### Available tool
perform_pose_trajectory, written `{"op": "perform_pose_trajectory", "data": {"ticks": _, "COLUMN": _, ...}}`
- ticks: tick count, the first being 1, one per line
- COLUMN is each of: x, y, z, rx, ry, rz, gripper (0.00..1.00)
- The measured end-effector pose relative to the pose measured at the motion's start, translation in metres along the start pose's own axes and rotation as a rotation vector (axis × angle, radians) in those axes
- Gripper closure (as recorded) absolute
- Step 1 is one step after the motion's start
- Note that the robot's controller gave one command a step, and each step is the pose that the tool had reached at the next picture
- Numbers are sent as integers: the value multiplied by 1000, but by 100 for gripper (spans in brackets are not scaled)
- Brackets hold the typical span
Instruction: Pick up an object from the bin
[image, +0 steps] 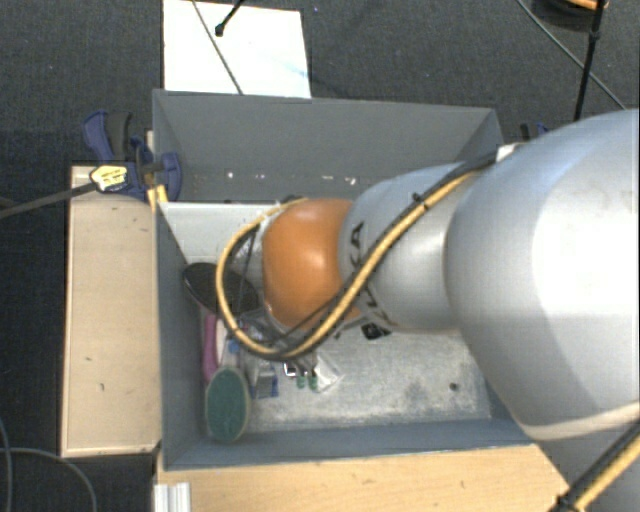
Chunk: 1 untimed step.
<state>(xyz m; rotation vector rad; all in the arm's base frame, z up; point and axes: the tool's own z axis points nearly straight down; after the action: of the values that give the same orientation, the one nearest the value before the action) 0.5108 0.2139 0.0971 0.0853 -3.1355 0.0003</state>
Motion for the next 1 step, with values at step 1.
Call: {"op": "perform_pose_trajectory", "data": {"ticks": 1, "x": -2, "y": 0, "z": -3, "rx": -2, "ry": -7, "rz": 4, "gripper": 0}}
